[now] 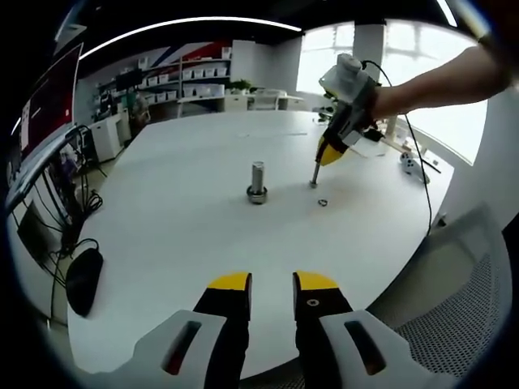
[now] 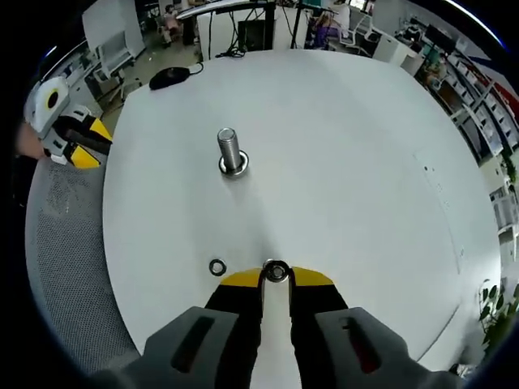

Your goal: Place the washer onto the threaded stud by aligning its center hole with the stud, sliding it down to the base, and recovering from edge contact or off-axis alignment until the washer reaches the visible bottom stop.

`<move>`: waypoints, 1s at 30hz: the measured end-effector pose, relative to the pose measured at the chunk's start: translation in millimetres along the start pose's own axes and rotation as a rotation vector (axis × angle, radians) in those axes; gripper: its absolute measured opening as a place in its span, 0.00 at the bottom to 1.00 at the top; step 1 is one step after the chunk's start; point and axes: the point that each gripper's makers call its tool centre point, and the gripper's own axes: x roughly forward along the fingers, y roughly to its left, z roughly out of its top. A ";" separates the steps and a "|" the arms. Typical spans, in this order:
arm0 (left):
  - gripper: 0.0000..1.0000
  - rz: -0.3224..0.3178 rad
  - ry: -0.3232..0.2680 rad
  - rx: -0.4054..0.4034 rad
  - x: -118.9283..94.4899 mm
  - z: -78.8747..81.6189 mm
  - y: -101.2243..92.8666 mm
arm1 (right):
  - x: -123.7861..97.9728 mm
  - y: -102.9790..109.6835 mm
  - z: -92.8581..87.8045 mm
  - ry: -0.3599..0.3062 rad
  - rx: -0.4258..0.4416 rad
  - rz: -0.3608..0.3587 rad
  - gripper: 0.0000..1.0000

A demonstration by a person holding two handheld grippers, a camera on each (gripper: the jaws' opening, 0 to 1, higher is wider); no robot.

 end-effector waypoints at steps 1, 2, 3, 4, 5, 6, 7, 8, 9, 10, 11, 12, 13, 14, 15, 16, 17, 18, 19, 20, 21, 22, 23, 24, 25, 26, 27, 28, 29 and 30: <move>0.18 0.000 0.000 0.001 0.1 0.0 0.1 | 2.2 -0.8 -0.7 0.005 -0.004 0.003 0.13; 0.18 -0.001 0.001 0.001 0.2 0.0 0.2 | 3.0 -1.1 -2.1 0.009 -0.007 0.005 0.13; 0.18 -0.001 0.000 0.001 0.2 0.1 0.2 | 4.6 -1.7 -3.0 0.013 -0.014 0.006 0.13; 0.18 0.000 0.000 0.001 0.1 0.4 0.5 | 6.3 -3.0 -4.1 0.018 -0.019 0.003 0.13; 0.18 0.001 -0.001 0.000 0.1 0.6 0.8 | 7.5 -3.8 -5.4 0.025 -0.020 0.003 0.13; 0.17 0.001 -0.002 -0.001 0.1 0.6 1.0 | 10.6 -4.8 -6.3 0.028 -0.017 0.006 0.13; 0.17 0.001 -0.001 -0.001 0.1 0.5 1.0 | 11.0 -5.0 -6.6 0.030 -0.015 0.007 0.13; 0.17 0.001 -0.001 0.000 0.1 0.4 1.0 | 11.9 -4.9 -7.0 0.031 -0.011 0.009 0.13; 0.17 0.000 -0.002 0.001 0.1 0.5 0.9 | 13.3 -5.1 -7.5 0.033 -0.008 0.009 0.13; 0.17 0.000 -0.002 0.001 0.2 0.5 1.0 | 15.4 -4.8 -8.3 0.037 -0.007 0.011 0.13; 0.17 0.001 0.000 0.002 0.3 0.3 1.3 | 16.9 -4.9 -8.9 0.041 -0.007 0.012 0.13; 0.17 0.000 0.000 0.002 0.4 0.1 1.2 | 19.9 -5.7 -9.9 0.047 -0.010 0.012 0.13; 0.17 0.000 0.000 0.002 0.3 0.3 1.0 | 21.5 -6.0 -10.4 0.050 -0.007 0.014 0.13; 0.17 0.000 0.000 0.003 0.2 0.3 1.0 | 22.9 -5.7 -11.1 0.054 -0.004 0.016 0.14; 0.17 -0.001 0.001 0.001 0.3 0.0 0.8 | 24.8 -5.2 -12.1 0.057 -0.003 0.019 0.14; 0.17 -0.001 0.002 -0.001 0.4 -0.2 0.9 | 26.7 -5.6 -13.0 0.059 0.001 0.020 0.14; 0.17 -0.001 0.001 -0.001 0.5 -0.1 1.1 | 28.3 -6.2 -14.2 0.062 0.009 0.019 0.14; 0.17 0.001 -0.001 0.000 0.5 0.1 1.4 | 30.2 -6.8 -14.6 0.063 0.012 0.017 0.14; 0.17 0.001 -0.001 0.000 0.6 0.2 1.2 | 31.5 -6.1 -16.4 0.069 0.019 0.021 0.14; 0.16 0.000 0.000 0.000 0.7 0.0 1.0 | 32.6 -5.5 -16.3 0.069 0.021 0.021 0.14; 0.16 0.000 -0.001 0.002 0.7 0.1 0.9 | 32.7 -4.9 -16.5 0.068 0.019 0.021 0.14; 0.16 0.001 -0.001 0.001 0.6 0.2 1.0 | 33.5 -4.3 -16.6 0.070 0.019 0.020 0.14; 0.16 0.000 -0.001 -0.001 0.7 0.0 1.0 | 34.4 -3.3 -16.9 0.069 0.023 0.024 0.14; 0.16 0.000 0.000 -0.002 0.7 -0.1 1.0 | 35.3 -2.6 -17.4 0.069 0.025 0.028 0.14; 0.15 -0.001 0.000 -0.001 0.8 -0.1 0.9 | 34.9 -3.0 -17.4 0.067 0.027 0.027 0.14; 0.15 0.000 -0.001 0.000 0.7 0.1 1.0 | 35.3 -3.8 -16.7 0.063 0.032 0.026 0.14; 0.15 0.000 -0.001 -0.002 0.8 0.0 1.1 | 35.2 -3.9 -16.7 0.062 0.039 0.027 0.14; 0.16 0.000 0.000 -0.003 0.9 -0.1 1.1 | 35.6 -4.2 -16.2 0.060 0.042 0.027 0.14; 0.16 0.000 -0.001 -0.003 0.8 -0.1 1.0 | 35.6 -4.1 -16.3 0.059 0.043 0.028 0.14; 0.16 -0.001 -0.001 -0.003 0.9 0.0 0.8 | 35.6 -3.3 -16.1 0.058 0.040 0.027 0.15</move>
